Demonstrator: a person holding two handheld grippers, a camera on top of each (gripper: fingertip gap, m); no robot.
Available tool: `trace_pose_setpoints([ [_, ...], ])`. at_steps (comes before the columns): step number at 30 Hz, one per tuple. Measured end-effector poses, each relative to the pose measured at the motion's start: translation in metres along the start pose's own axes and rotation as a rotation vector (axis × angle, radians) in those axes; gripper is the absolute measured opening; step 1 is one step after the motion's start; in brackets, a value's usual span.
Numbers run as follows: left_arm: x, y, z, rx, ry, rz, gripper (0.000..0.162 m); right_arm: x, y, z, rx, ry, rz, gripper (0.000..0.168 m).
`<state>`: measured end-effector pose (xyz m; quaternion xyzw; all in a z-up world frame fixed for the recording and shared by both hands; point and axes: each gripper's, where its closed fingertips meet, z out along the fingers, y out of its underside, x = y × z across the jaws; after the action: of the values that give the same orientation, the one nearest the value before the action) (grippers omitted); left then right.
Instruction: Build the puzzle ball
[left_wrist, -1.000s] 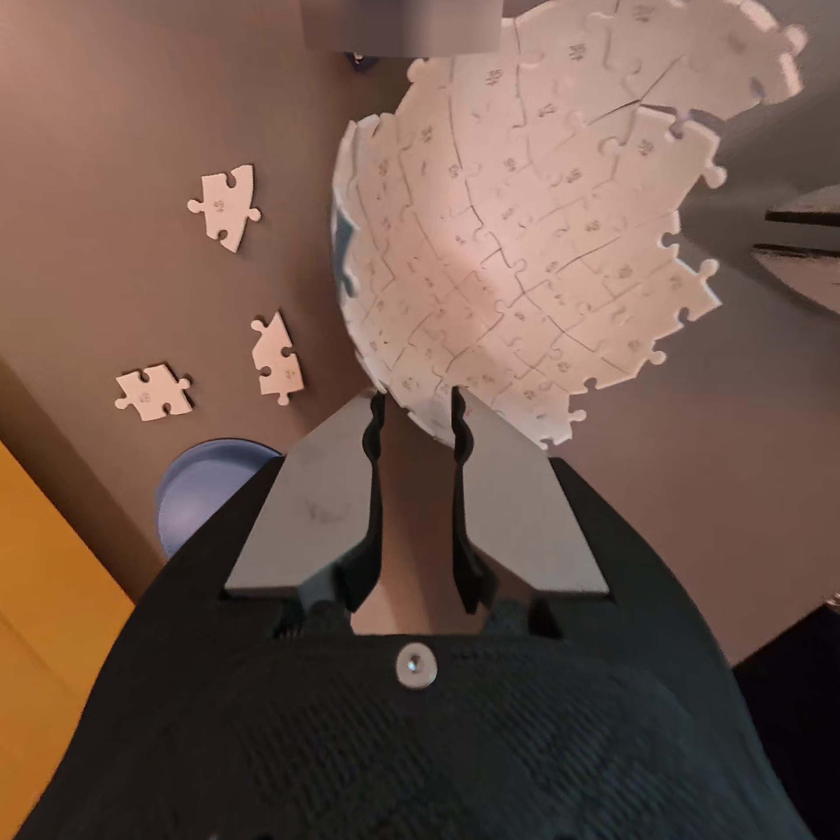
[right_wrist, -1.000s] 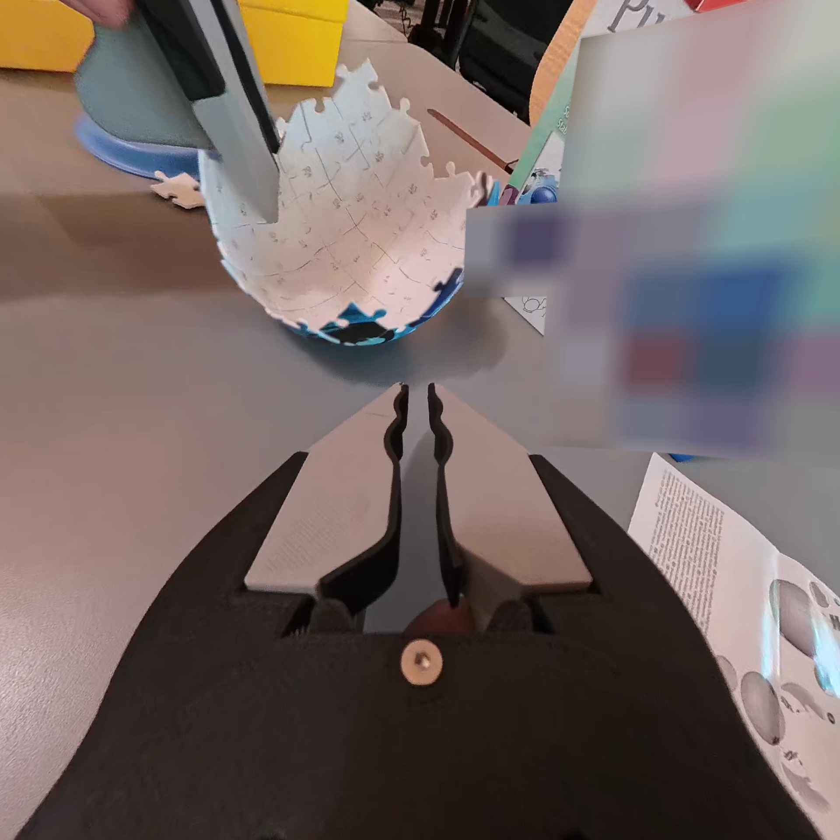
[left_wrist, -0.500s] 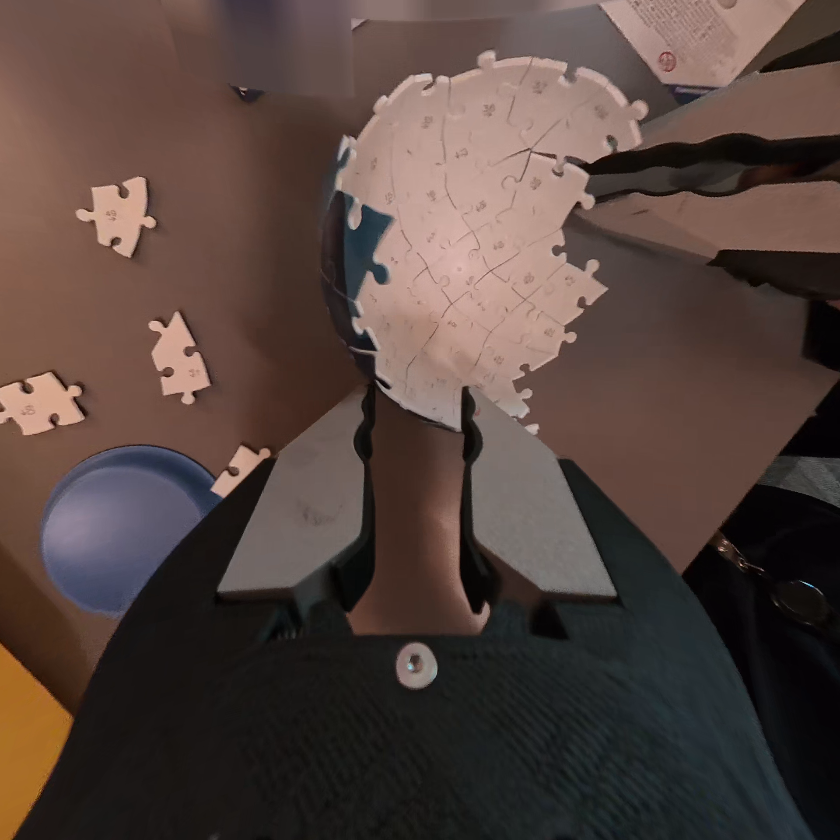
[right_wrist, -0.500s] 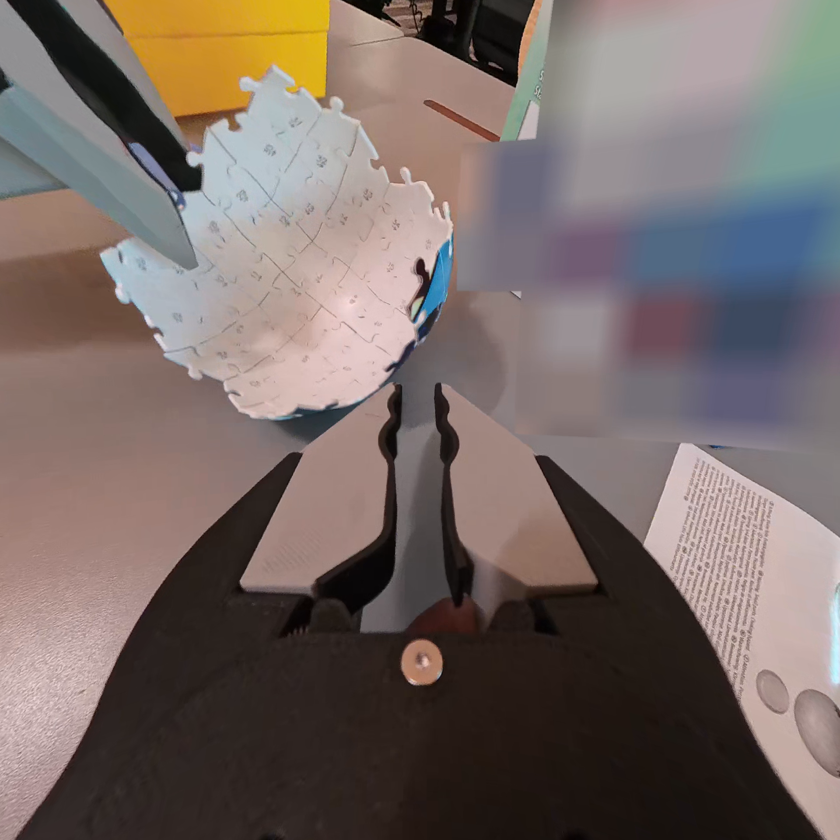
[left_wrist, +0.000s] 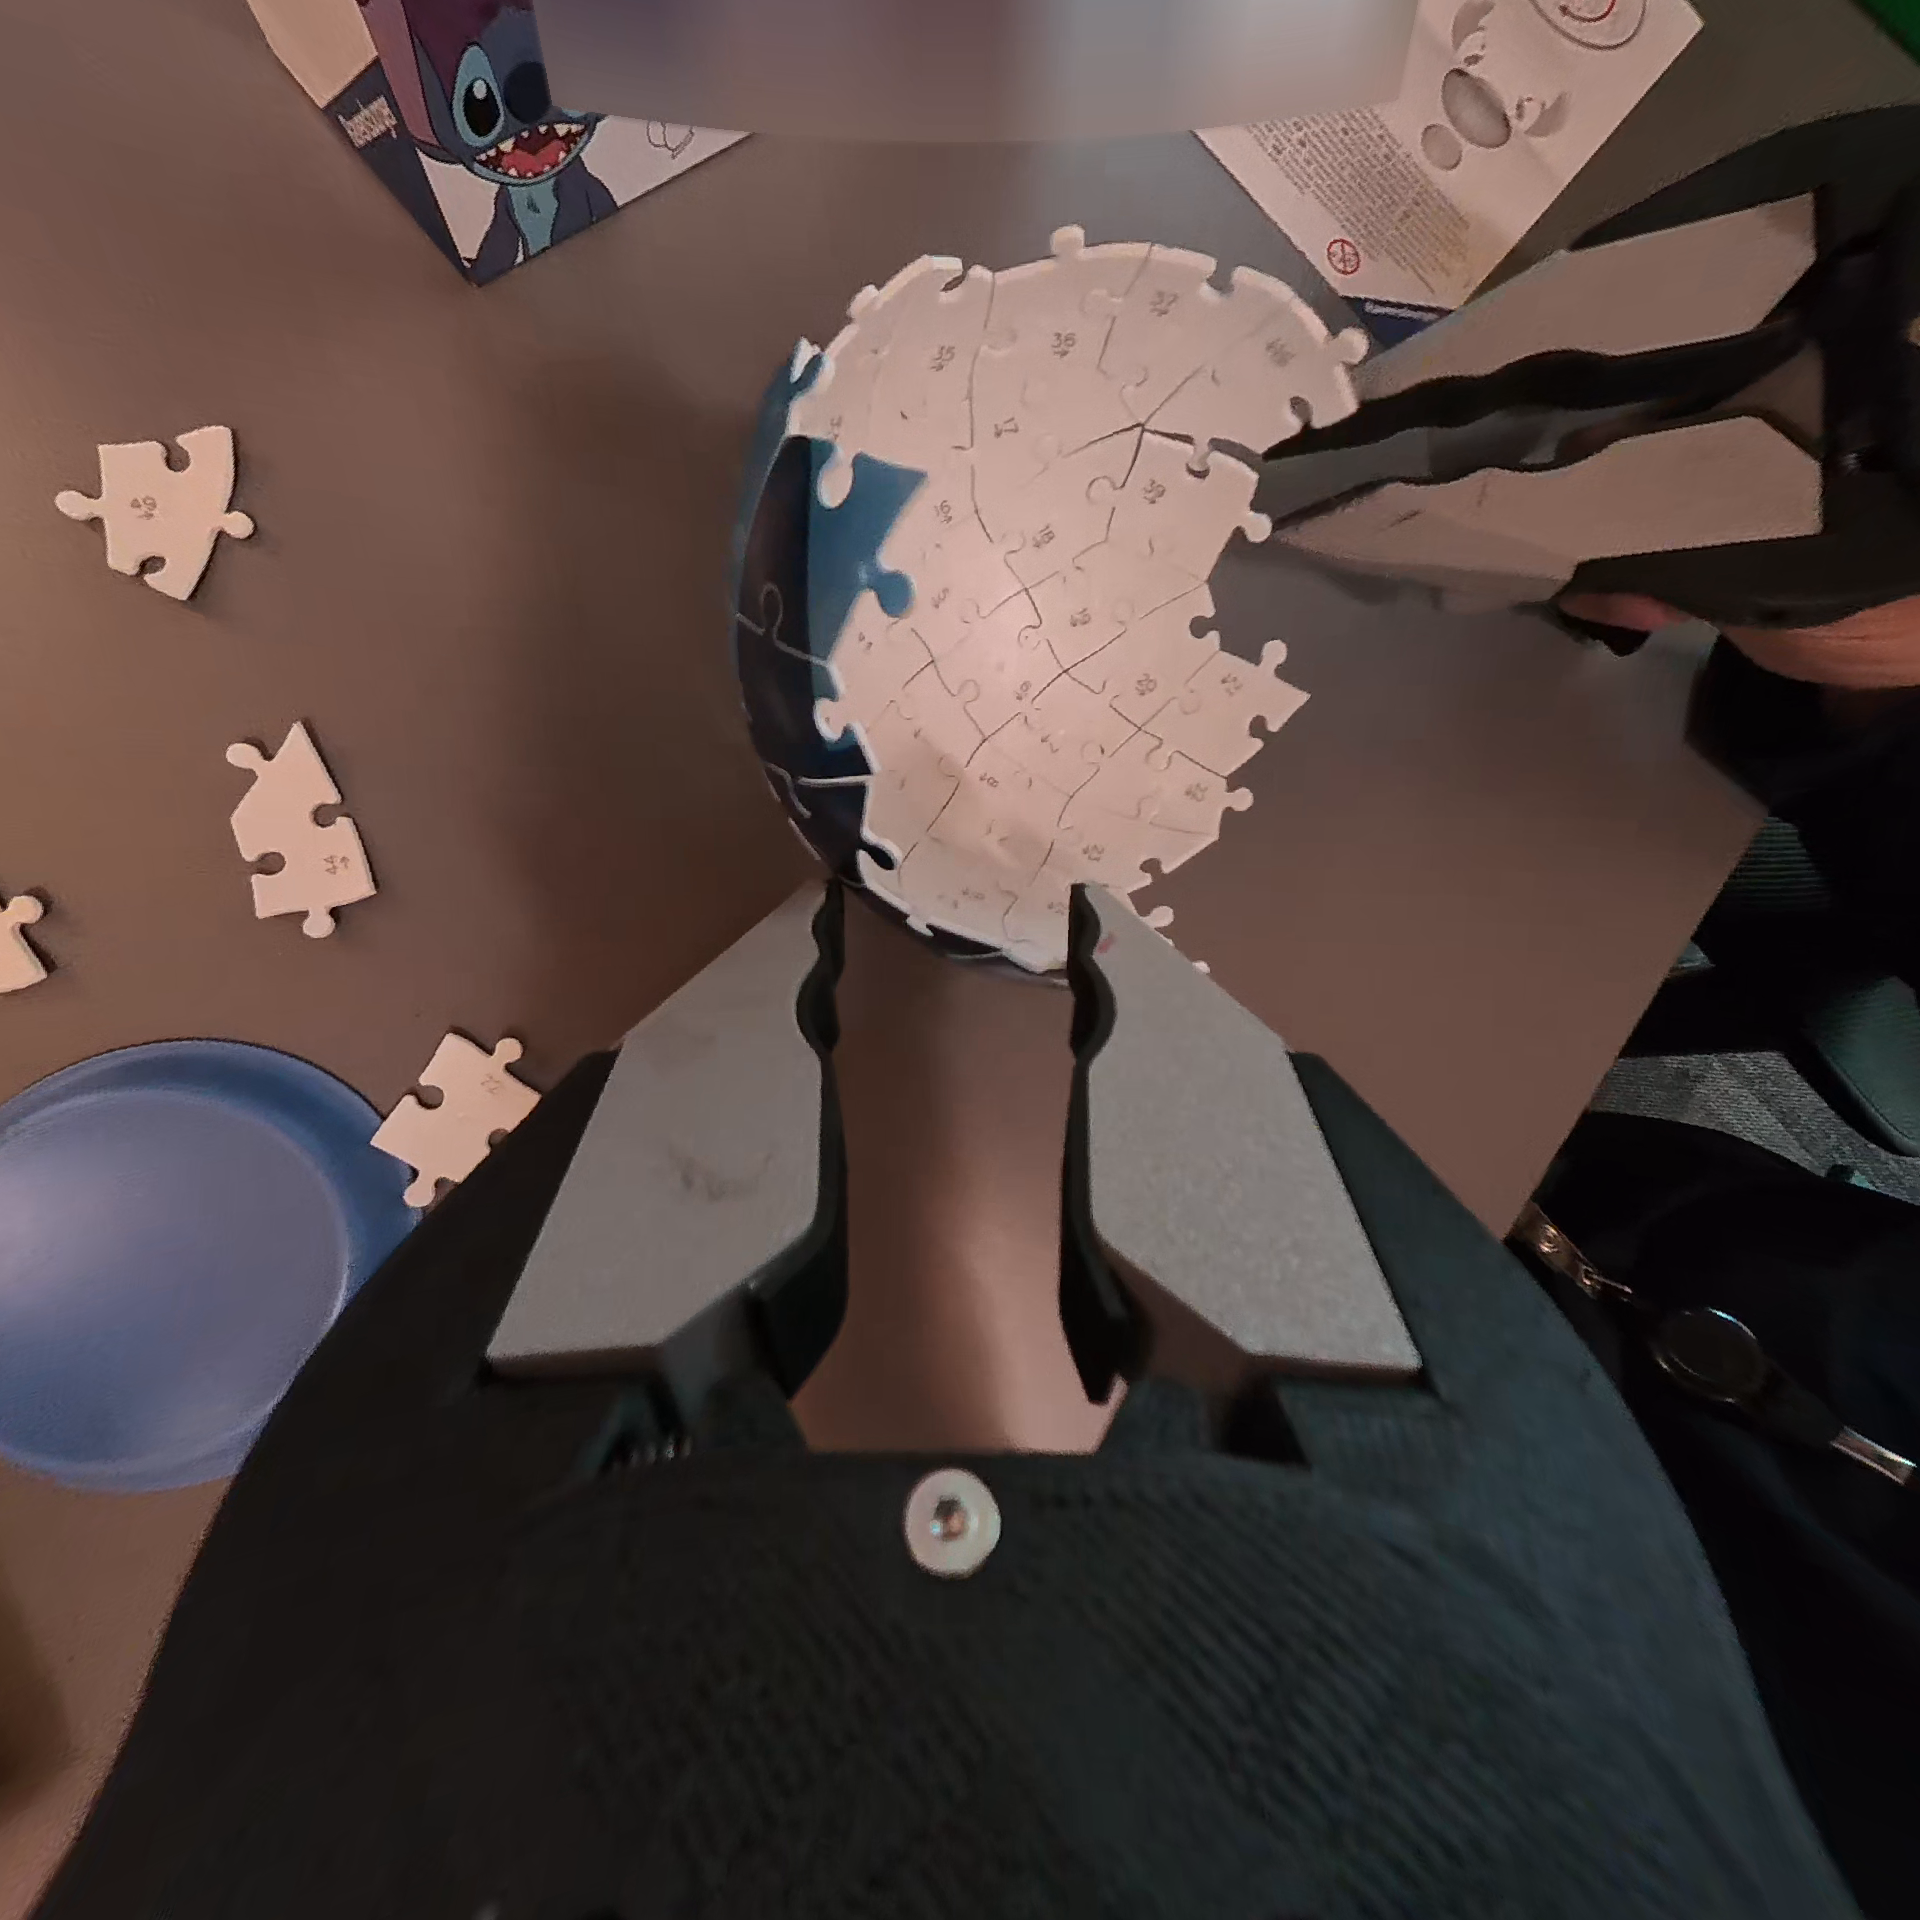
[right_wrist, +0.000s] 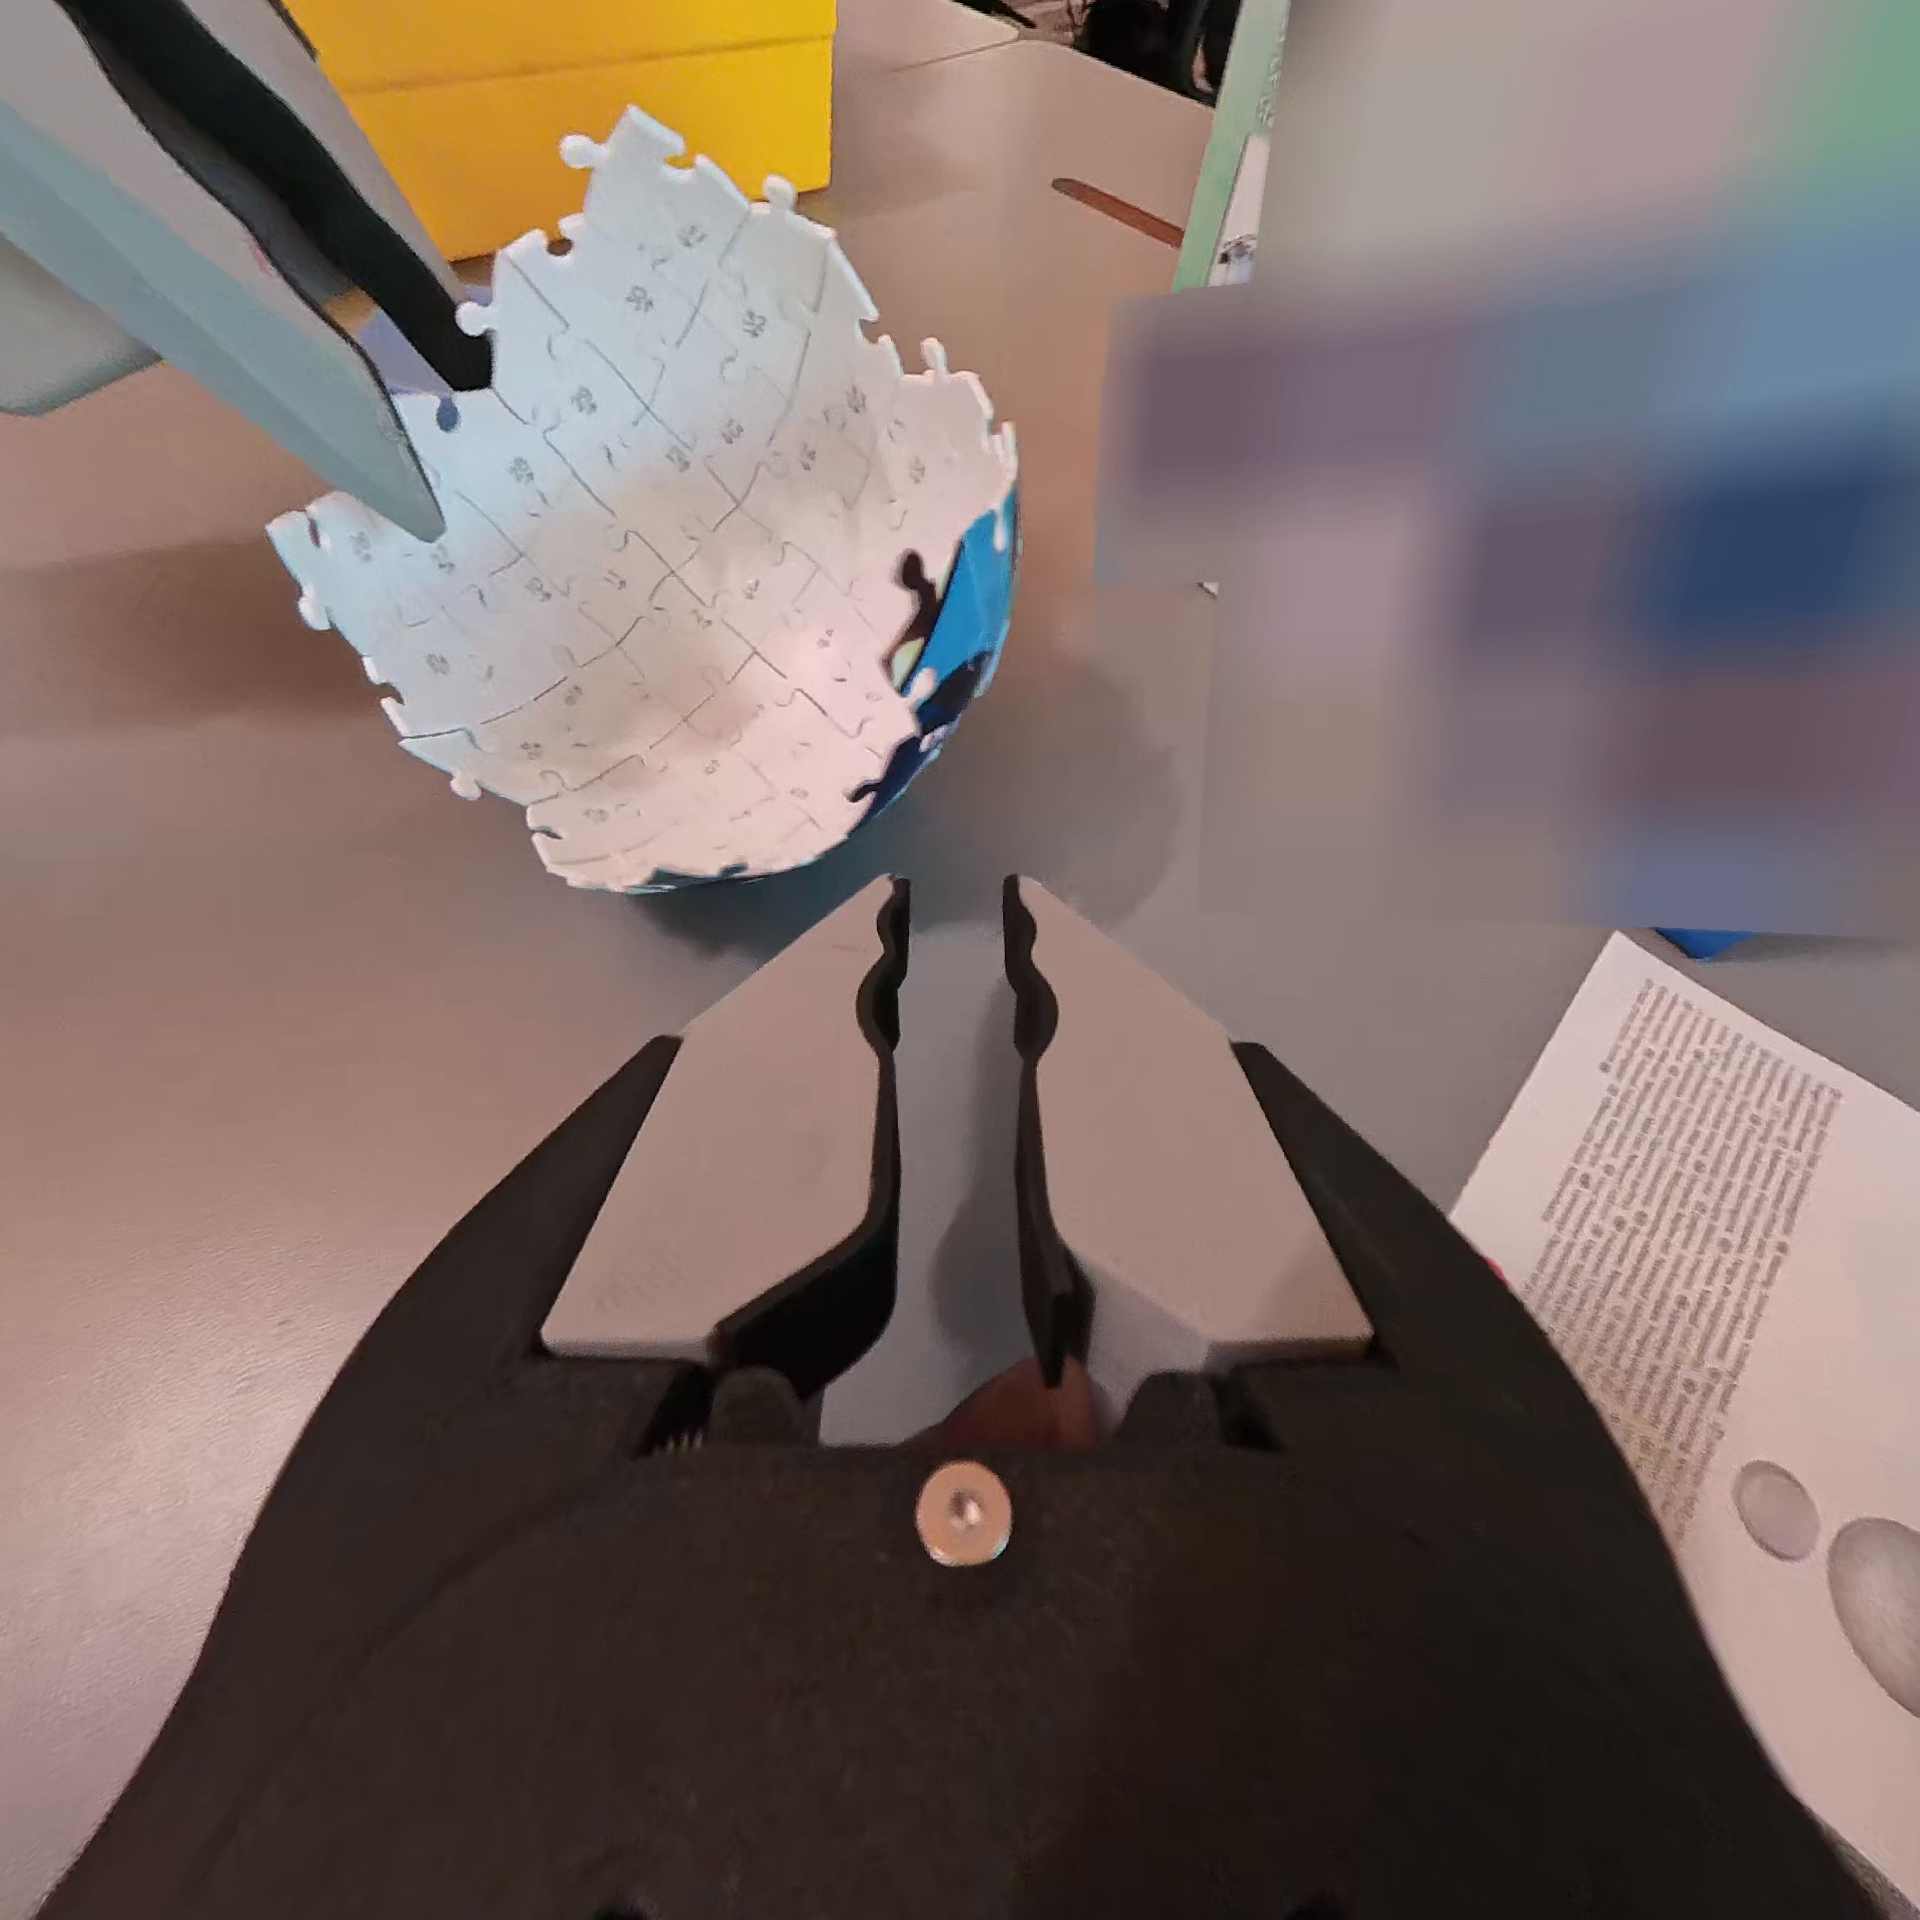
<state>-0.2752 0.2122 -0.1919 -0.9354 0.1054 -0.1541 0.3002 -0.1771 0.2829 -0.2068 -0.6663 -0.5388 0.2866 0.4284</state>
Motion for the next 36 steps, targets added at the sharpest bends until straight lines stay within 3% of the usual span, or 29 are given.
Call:
trace_pose_setpoints([
  [5, 0.006, 0.003, 0.002, 0.005, 0.012, 0.005, 0.042, -0.007, -0.004, -0.002, 0.018, -0.026, 0.012, 0.021],
  [10, 0.012, 0.004, 0.002, 0.019, 0.024, 0.006, 0.041, -0.013, -0.011, 0.0, 0.056, -0.103, 0.153, 0.03],
  [13, 0.015, 0.005, 0.002, 0.025, 0.026, 0.008, 0.041, -0.017, -0.012, 0.005, 0.057, -0.125, 0.199, 0.044],
  [18, 0.02, 0.006, 0.003, 0.035, 0.032, 0.007, 0.041, -0.005, -0.01, 0.01, 0.037, -0.01, 0.159, 0.044],
  [23, 0.028, 0.007, 0.0, 0.057, 0.039, 0.01, 0.042, -0.006, -0.013, 0.012, 0.029, 0.003, 0.081, 0.025],
  [36, 0.061, -0.015, -0.031, 0.147, 0.081, 0.094, 0.048, -0.008, -0.027, 0.025, 0.001, -0.253, 0.103, 0.034],
])
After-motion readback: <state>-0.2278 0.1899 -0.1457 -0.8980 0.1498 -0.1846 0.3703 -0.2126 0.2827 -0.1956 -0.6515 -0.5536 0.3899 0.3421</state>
